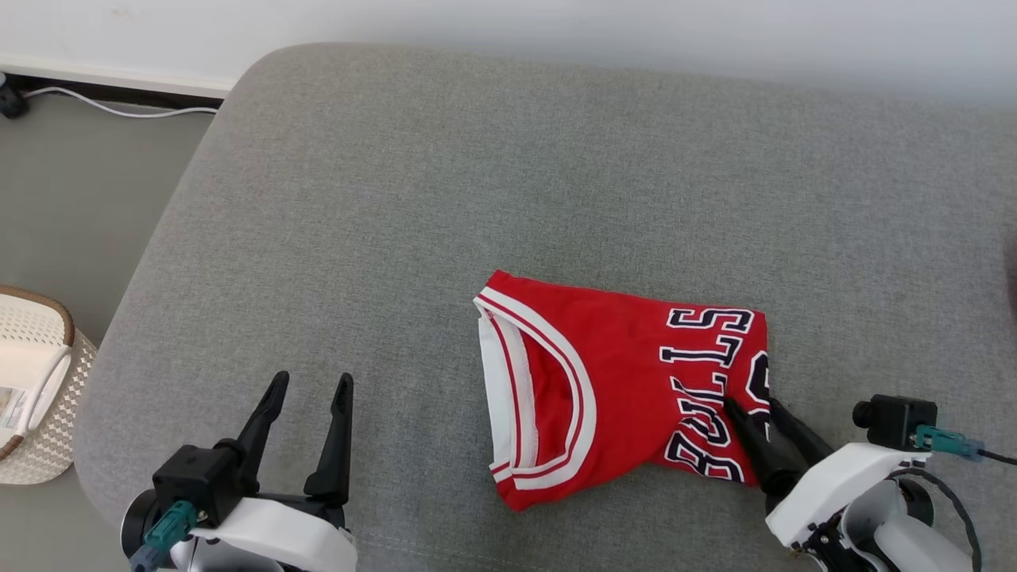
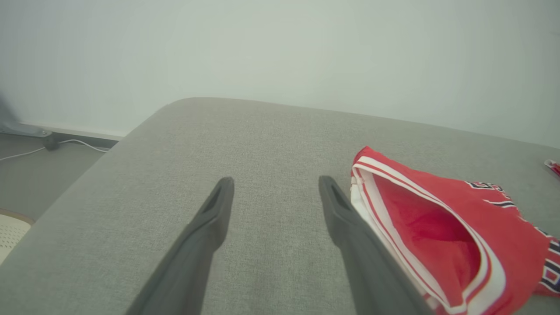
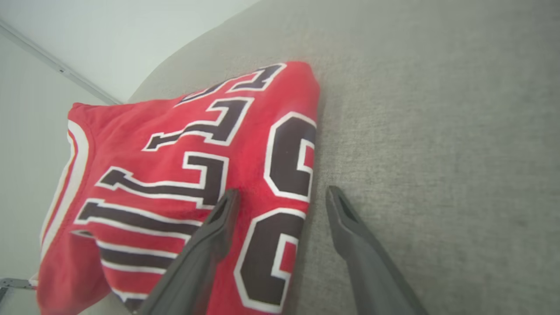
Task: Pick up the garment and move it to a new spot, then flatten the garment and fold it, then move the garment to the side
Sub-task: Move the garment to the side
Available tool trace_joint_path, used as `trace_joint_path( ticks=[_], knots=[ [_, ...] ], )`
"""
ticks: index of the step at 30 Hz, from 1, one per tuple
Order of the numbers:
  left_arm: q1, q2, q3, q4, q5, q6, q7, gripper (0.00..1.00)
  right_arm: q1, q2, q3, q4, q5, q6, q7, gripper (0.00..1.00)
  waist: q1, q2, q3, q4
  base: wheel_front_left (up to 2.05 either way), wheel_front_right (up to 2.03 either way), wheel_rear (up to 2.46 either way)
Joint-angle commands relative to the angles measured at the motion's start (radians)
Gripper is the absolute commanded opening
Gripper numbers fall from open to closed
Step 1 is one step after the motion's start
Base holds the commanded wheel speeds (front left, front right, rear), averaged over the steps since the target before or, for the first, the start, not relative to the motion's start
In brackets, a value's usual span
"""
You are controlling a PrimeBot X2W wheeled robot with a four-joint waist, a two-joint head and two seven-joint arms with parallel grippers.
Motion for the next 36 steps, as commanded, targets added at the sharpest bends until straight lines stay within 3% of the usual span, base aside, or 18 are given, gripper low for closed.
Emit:
trace_joint_path(
  ticks=[1, 2, 5, 6, 14, 19, 25, 31, 36],
  knots=[
    [-0.049, 0.019, 0.044, -0.015, 0.006, -0.007, -0.011, 1.00, -0.012, -0.005, 0.037, -0.021, 0.031, 0.001, 0.020, 1.00, 0.0000, 0.0000, 0.004, -0.002, 0.00, 0.00, 0.00],
    [-0.051, 0.018, 0.044, -0.013, 0.006, -0.008, -0.012, 1.00, -0.017, -0.009, 0.055, -0.028, 0.047, 0.001, 0.022, 1.00, 0.0000, 0.0000, 0.006, -0.003, 0.00, 0.00, 0.00],
    [-0.056, 0.016, 0.047, -0.007, 0.008, -0.013, -0.015, 1.00, -0.035, -0.023, 0.093, -0.043, 0.082, 0.001, 0.000, 0.07, 0.0000, 0.0000, 0.013, -0.008, 0.00, 0.00, 0.00],
    [-0.057, 0.016, 0.048, -0.006, 0.009, -0.014, -0.016, 1.00, -0.038, -0.027, 0.102, -0.047, 0.097, 0.001, -0.008, 0.00, 0.0000, 0.0000, 0.014, -0.011, 0.00, 0.00, 0.00],
    [-0.059, 0.011, 0.053, 0.006, 0.010, -0.020, -0.020, 1.00, -0.088, -0.111, 0.147, -0.112, 0.158, 0.001, -0.059, 0.00, 0.0000, 0.0000, 0.011, -0.030, 0.00, 0.00, 0.00],
    [-0.052, 0.010, 0.059, 0.006, 0.009, -0.022, -0.023, 1.00, -0.151, -0.258, 0.122, -0.198, 0.148, 0.001, -0.065, 0.00, 0.0000, 0.0000, 0.008, -0.055, 0.00, 0.00, 0.00],
    [-0.042, 0.006, 0.059, 0.011, 0.006, -0.028, -0.024, 1.00, -0.214, -0.442, 0.068, -0.305, 0.177, 0.001, 0.072, 0.00, 0.0000, 0.0000, -0.008, -0.096, 0.00, 0.00, 0.00],
    [-0.046, 0.001, 0.056, 0.012, 0.006, -0.039, -0.026, 1.00, -0.259, -0.544, 0.005, -0.325, 0.199, 0.001, 0.209, 0.00, 0.0000, 0.0000, -0.007, -0.131, 0.00, 0.00, 0.00],
    [-0.062, -0.003, 0.055, 0.016, 0.009, -0.051, -0.026, 1.00, -0.305, -0.611, -0.069, -0.266, 0.199, 0.001, 0.294, 0.00, 0.0000, 0.0000, 0.012, -0.149, 0.00, 0.00, 0.00]
  ],
)
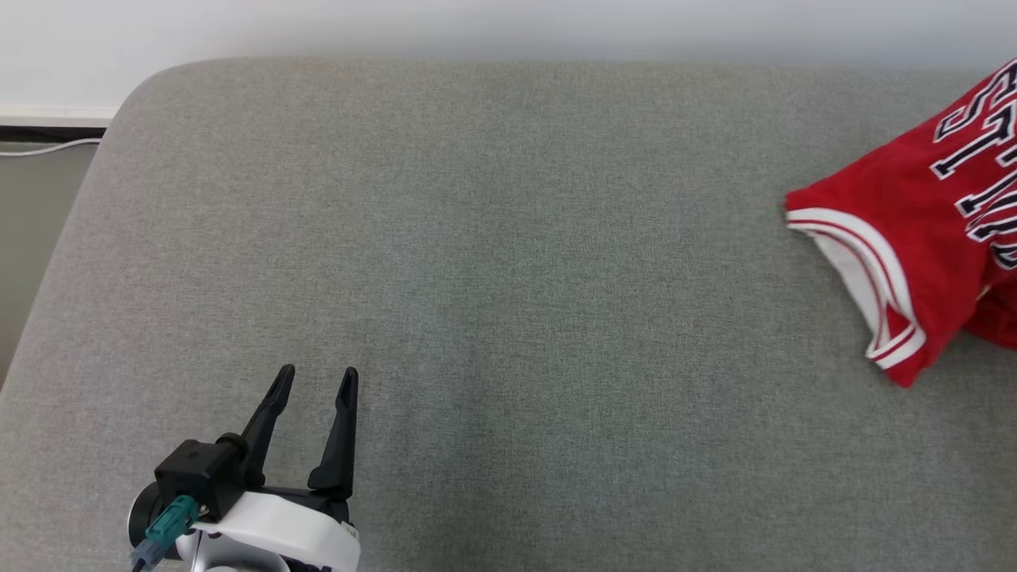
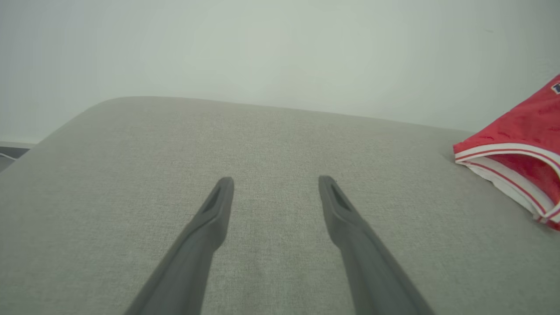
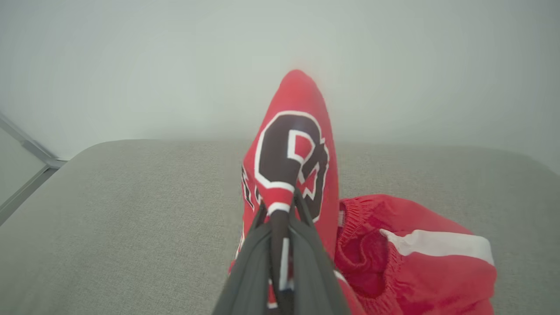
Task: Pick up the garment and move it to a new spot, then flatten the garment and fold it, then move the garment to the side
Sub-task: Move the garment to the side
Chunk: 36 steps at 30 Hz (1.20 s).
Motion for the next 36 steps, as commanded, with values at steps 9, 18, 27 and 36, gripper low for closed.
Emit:
trace_joint_path(
  ticks=[9, 18, 27, 36],
  knots=[
    [-0.085, 0.025, 0.035, -0.020, 0.016, -0.025, -0.011, 1.00, -0.035, -0.060, -0.105, 0.219, -0.046, 0.001, 0.027, 0.00, 0.0000, 0.0000, 0.081, -0.005, 0.00, 0.00, 0.00],
    [-0.118, 0.038, 0.039, -0.024, 0.023, -0.036, -0.009, 1.00, -0.042, 0.025, -0.164, 0.497, -0.183, 0.001, -0.117, 0.00, 0.0000, 0.0000, 0.160, 0.006, 0.00, 0.00, 0.00],
    [-0.129, 0.047, 0.040, -0.028, 0.024, -0.032, -0.003, 1.00, -0.110, 0.116, -0.206, 0.753, -0.347, 0.001, -0.280, 1.00, 0.0000, 0.0000, 0.165, -0.008, 0.00, 0.00, 0.00],
    [-0.103, 0.059, 0.048, -0.034, 0.018, -0.017, 0.000, 1.00, -0.106, 0.176, -0.329, 0.690, -0.503, 0.001, -0.370, 1.00, 0.0000, 0.0000, 0.087, -0.045, 0.00, 0.00, 0.00]
  ],
)
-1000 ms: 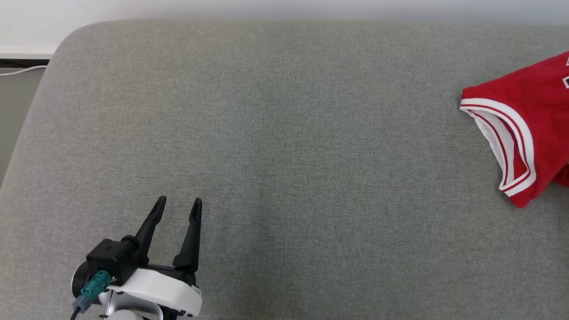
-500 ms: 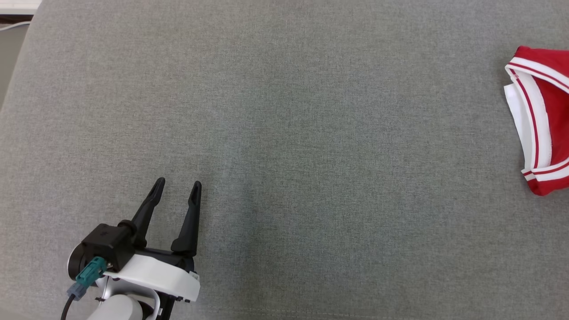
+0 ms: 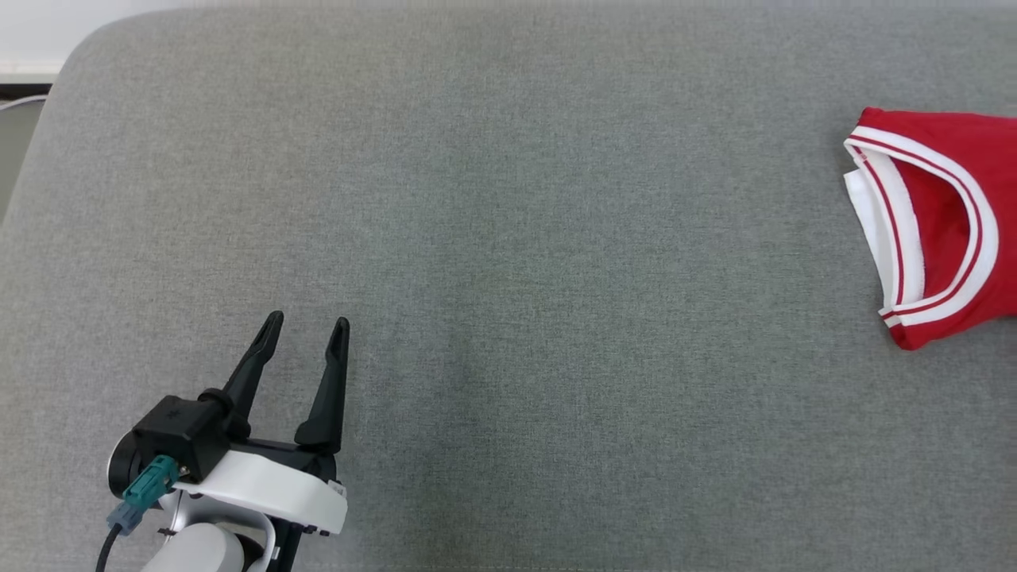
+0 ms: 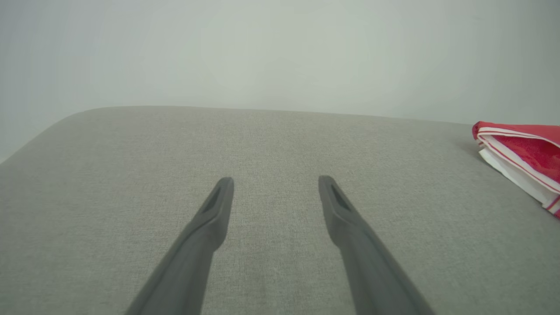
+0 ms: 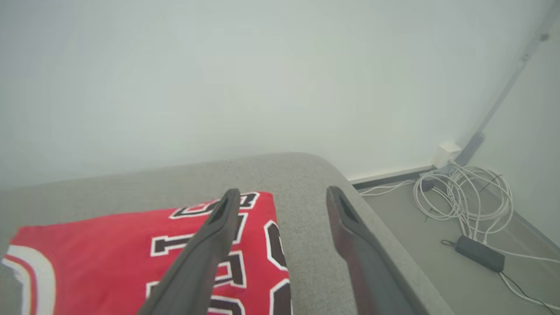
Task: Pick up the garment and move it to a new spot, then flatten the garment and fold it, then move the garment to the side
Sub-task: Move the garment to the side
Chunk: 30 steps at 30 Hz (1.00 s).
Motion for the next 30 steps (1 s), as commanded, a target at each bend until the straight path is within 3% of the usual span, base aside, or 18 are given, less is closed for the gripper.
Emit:
trace_joint_path(
  ticks=[1, 4, 8, 12, 16, 22, 30],
  knots=[
    [-0.006, 0.033, 0.046, -0.026, 0.002, 0.014, -0.002, 1.00, 0.047, -0.027, -0.022, -0.063, -0.040, 0.000, -0.014, 1.00, 0.0000, -0.0001, -0.021, -0.016, 0.00, 0.00, 0.00],
    [0.007, 0.040, 0.053, -0.032, 0.002, 0.025, -0.003, 1.00, 0.159, 0.050, -0.166, -0.245, -0.159, 0.000, -0.014, 1.00, 0.0000, -0.0001, -0.049, -0.026, 0.00, 0.00, 0.00],
    [0.029, 0.055, 0.067, -0.040, 0.002, 0.044, -0.003, 1.00, 0.347, 0.221, -0.300, -0.511, -0.327, 0.000, -0.014, 1.00, 0.0000, -0.0001, -0.088, -0.033, 0.00, 0.00, 0.00],
    [0.055, 0.073, 0.081, -0.051, 0.001, 0.066, 0.001, 1.00, 0.502, 0.383, -0.330, -0.739, -0.456, 0.000, -0.014, 1.00, 0.0000, -0.0001, -0.126, -0.038, 0.00, 0.00, 0.00],
    [0.081, 0.082, 0.086, -0.066, -0.002, 0.086, 0.008, 1.00, 0.613, 0.491, -0.305, -0.889, -0.534, 0.000, -0.014, 1.00, 0.0000, -0.0001, -0.160, -0.036, 0.00, 0.00, 0.00],
    [0.107, 0.083, 0.087, -0.077, -0.008, 0.101, 0.012, 1.00, 0.726, 0.577, -0.277, -1.017, -0.606, 0.000, -0.003, 1.00, 0.0000, -0.0001, -0.196, -0.023, 0.00, 0.00, 0.00],
    [0.157, 0.070, 0.077, -0.066, -0.023, 0.108, 0.010, 1.00, 0.856, 0.626, -0.269, -1.092, -0.648, 0.000, 0.024, 1.00, 0.0000, -0.0001, -0.260, -0.016, 0.00, 0.00, 0.00]
  ],
)
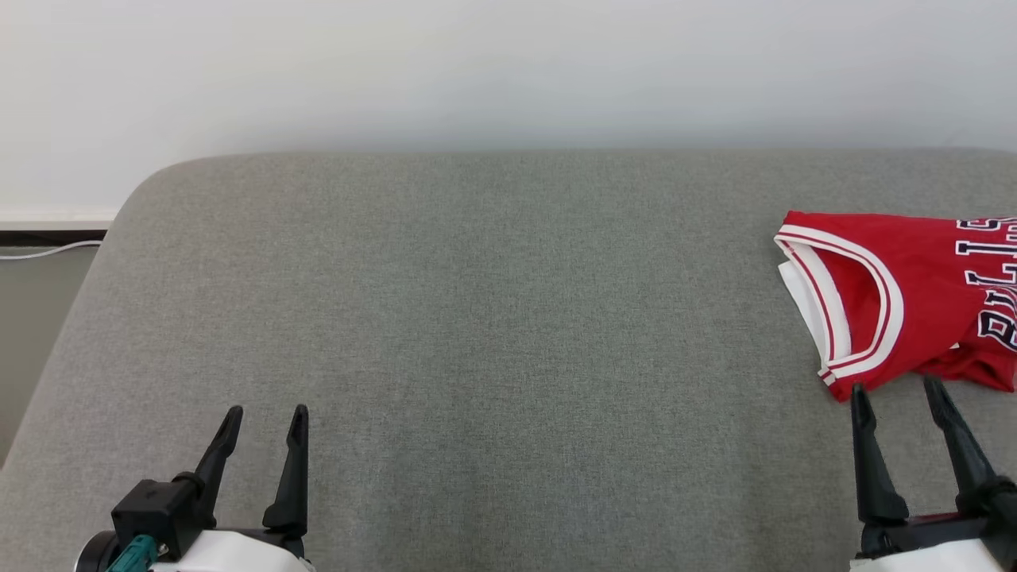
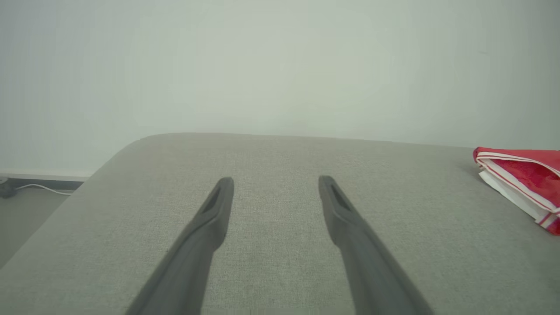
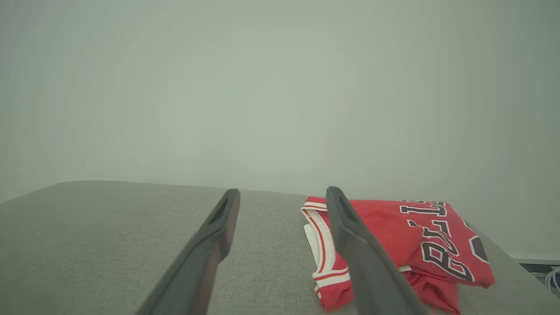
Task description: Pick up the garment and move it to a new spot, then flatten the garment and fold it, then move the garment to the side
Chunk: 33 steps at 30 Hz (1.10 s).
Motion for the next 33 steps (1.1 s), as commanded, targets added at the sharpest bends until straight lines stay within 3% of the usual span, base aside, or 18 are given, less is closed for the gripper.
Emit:
trace_joint_path(
  ticks=[1, 33],
  knots=[
    [-0.025, 0.018, 0.038, -0.018, -0.005, 0.011, -0.007, 1.00, 0.000, -0.009, 0.024, -0.035, -0.011, 0.000, 0.007, 1.00, 0.0000, 0.0000, -0.016, 0.000, 0.00, 0.00, 0.00],
    [0.006, 0.042, -0.002, -0.037, 0.016, 0.036, 0.026, 1.00, 0.085, 0.013, 0.001, -0.039, -0.017, 0.000, 0.036, 1.00, 0.0000, 0.0000, -0.060, 0.028, 0.00, 0.00, 0.00]
  ],
)
